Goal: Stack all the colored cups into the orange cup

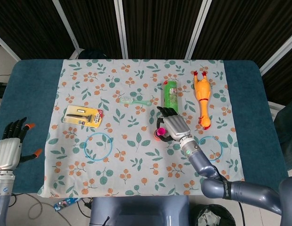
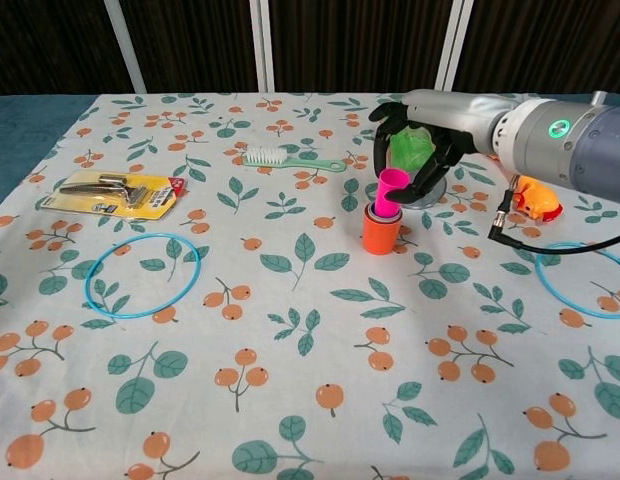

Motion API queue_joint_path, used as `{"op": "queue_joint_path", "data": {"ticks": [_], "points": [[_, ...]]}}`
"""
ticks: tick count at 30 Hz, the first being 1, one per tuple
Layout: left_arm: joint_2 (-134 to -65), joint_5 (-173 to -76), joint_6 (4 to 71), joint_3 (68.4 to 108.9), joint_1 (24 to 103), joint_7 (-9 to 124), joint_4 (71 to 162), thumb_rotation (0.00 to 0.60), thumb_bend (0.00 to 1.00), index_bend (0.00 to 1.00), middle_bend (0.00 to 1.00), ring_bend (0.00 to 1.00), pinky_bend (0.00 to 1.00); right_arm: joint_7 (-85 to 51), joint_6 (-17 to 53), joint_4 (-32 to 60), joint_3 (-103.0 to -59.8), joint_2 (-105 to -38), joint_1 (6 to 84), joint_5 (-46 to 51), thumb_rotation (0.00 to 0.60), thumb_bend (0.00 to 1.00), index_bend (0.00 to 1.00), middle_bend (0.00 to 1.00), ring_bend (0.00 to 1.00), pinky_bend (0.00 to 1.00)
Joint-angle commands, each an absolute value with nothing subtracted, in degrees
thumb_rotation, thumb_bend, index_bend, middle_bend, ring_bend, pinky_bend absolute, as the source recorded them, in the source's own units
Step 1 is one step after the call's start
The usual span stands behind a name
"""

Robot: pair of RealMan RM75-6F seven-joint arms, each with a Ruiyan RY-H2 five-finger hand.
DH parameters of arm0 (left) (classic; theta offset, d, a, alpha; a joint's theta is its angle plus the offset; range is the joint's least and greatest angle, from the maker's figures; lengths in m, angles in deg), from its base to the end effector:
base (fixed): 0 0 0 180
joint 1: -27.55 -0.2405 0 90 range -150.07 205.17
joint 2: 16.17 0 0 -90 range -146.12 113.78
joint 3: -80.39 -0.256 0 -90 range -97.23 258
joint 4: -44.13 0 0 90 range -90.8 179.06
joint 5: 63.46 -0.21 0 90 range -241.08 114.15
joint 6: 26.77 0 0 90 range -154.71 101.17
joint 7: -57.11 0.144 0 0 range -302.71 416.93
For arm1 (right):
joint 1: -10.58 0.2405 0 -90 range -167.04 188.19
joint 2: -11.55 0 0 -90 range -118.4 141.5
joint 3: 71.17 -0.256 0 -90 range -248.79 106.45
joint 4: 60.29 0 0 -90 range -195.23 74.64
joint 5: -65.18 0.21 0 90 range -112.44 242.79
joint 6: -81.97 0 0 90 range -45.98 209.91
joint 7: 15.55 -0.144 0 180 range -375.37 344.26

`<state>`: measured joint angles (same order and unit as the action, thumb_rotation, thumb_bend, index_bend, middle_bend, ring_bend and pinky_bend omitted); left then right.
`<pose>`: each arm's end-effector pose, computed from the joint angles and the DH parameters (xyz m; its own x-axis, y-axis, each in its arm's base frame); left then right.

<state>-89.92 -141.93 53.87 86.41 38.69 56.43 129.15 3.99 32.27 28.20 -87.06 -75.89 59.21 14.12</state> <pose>-0.3143 0.2276 0.1201 0.3234 -0.0100 0.9462 0.9460 0.0260 -0.3230 -0.1042 -0.3674 -0.0107 0.3030 -0.3528 0.8853 -0.9278 -0.3213 0.1895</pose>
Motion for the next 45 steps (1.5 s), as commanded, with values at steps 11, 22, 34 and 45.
{"op": "queue_joint_path", "data": {"ticks": [11,22,34,45], "points": [[-89.5,-141.5,53.5,86.4,38.4,56.9,129.9,0.600,0.14,0.16,0.00,0.00,0.00,6.7,31.5,30.7,-85.6,-73.0,59.7,16.5,0.600,0.38,0.00,0.00,0.00,0.08],[-89.1,-141.3,54.1,86.4,37.8,58.3,131.9,0.600,0.14,0.14,0.00,0.00,0.00,4.5,10.8,38.6,-80.3,-61.7,47.6,-2.2,0.600,0.38,0.00,0.00,0.00,0.08],[-88.4,-141.4,55.6,86.6,36.9,58.8,133.1,0.600,0.14,0.14,0.00,0.00,0.00,-5.5,-11.5,32.3,-66.6,-59.5,26.4,-19.8,0.600,0.38,0.00,0.00,0.00,0.07],[-88.0,-142.4,56.7,86.1,36.2,60.3,134.3,0.600,0.14,0.14,0.00,0.00,0.00,-5.8,-14.3,22.6,-67.3,-63.5,21.4,-21.2,0.600,0.38,0.00,0.00,0.00,0.06]]}}
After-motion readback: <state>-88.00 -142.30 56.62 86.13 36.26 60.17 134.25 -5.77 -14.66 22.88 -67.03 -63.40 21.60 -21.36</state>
